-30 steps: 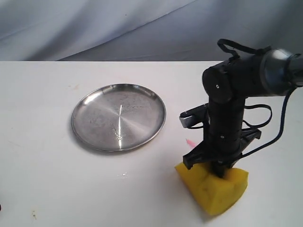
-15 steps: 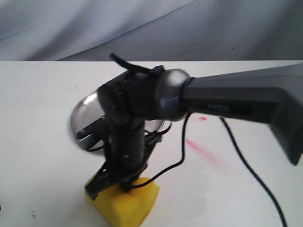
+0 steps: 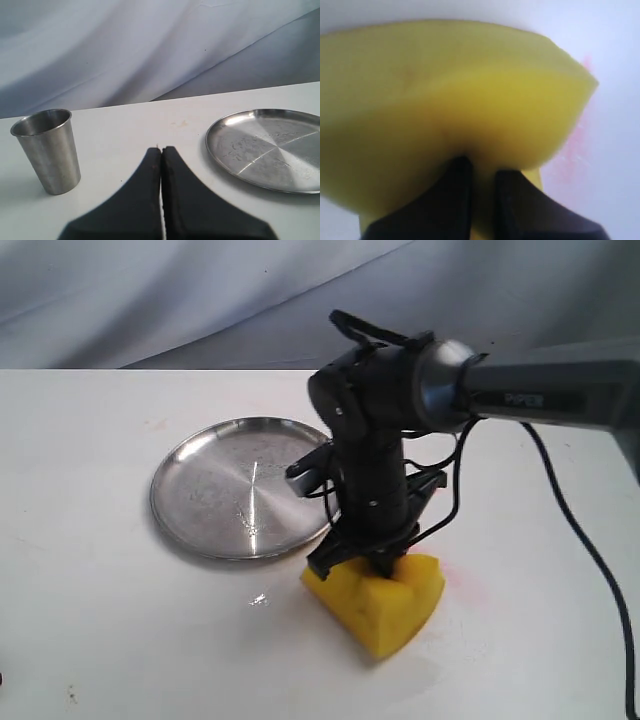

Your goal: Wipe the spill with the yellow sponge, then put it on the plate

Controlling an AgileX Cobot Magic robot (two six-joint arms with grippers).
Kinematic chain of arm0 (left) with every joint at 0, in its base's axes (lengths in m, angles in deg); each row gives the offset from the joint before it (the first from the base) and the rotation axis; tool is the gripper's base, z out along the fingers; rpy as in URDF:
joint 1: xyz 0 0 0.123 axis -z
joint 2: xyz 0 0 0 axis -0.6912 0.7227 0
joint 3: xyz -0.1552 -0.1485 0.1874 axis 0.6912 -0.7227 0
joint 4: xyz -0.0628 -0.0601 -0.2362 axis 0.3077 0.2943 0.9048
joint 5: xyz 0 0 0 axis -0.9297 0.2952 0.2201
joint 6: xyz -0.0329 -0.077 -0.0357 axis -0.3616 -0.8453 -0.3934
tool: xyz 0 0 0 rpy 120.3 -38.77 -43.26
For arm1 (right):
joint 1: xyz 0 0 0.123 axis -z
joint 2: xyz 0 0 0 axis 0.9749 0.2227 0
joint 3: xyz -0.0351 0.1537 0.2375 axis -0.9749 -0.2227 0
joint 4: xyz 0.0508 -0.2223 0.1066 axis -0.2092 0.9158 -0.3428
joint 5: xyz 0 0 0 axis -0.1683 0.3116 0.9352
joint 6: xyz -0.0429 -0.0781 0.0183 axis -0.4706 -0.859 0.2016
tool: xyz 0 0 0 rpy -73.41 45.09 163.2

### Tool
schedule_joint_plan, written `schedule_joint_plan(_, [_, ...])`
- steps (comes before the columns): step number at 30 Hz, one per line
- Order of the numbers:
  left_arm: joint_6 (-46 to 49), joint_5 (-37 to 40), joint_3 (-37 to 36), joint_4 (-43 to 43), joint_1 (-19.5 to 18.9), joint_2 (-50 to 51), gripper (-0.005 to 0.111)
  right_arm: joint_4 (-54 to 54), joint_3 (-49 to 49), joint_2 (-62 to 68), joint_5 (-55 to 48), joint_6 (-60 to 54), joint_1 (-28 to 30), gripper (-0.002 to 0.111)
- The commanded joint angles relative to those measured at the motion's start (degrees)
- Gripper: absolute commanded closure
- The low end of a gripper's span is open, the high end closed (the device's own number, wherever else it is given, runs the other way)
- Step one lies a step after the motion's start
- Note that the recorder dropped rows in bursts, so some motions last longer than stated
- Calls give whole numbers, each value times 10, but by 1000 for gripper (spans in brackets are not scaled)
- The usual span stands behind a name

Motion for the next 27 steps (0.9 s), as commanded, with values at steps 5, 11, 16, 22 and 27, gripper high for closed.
schedule_joint_plan(5, [0, -4, -3, 2, 3, -2, 107, -43, -45, -7, -12, -17, 65, 108])
schedule_joint_plan(11, [0, -4, -3, 2, 3, -2, 107, -242, -62, -7, 0, -110, 8, 108])
schedule_joint_plan(16, [0, -4, -3, 2, 3, -2, 107, -283, -62, -7, 44, -131, -61, 108])
schedule_joint_plan(22, [0, -4, -3, 2, 3, -2, 107, -220, -62, -7, 82, -93, -87, 108])
schedule_joint_plan(27, [0, -4, -3, 2, 3, -2, 107, -105, -62, -7, 92, -27, -87, 108])
